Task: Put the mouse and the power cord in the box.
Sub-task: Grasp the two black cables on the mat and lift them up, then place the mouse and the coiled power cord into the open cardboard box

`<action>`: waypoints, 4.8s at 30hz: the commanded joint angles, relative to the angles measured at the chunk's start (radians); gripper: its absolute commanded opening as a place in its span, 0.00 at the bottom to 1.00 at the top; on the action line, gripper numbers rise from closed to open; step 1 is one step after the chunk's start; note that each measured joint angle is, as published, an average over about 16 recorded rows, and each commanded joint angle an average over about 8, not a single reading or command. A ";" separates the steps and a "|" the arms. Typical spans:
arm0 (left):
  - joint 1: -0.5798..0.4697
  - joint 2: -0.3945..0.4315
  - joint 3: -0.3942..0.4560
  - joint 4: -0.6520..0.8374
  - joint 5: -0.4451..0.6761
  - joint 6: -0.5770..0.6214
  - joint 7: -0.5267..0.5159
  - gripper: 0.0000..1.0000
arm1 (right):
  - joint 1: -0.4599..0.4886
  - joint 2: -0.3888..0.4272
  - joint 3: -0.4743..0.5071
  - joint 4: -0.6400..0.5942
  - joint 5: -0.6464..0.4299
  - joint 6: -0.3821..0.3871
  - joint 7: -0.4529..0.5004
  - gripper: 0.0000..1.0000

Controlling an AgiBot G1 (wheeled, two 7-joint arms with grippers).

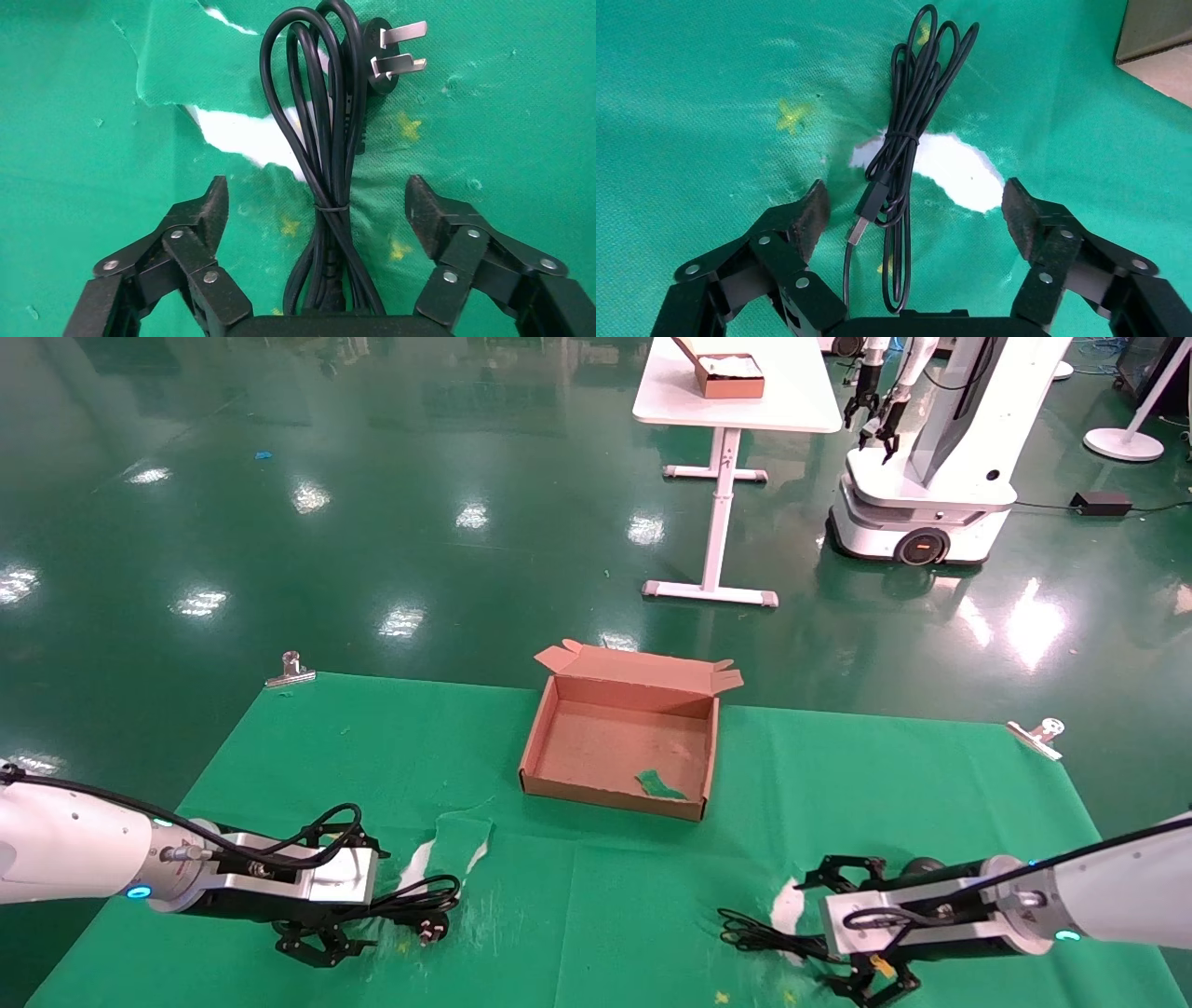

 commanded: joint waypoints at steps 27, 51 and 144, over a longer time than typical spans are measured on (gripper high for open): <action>0.005 -0.001 -0.001 -0.006 -0.002 -0.001 -0.004 0.00 | -0.003 0.002 0.001 0.008 0.003 0.000 0.003 0.00; -0.243 -0.103 -0.123 0.073 -0.176 0.181 -0.244 0.00 | 0.191 0.185 0.114 0.111 0.159 -0.103 0.087 0.00; -0.135 0.253 0.445 -0.489 -0.307 -0.602 -0.567 1.00 | 0.272 0.458 0.098 0.667 0.384 -0.307 0.489 1.00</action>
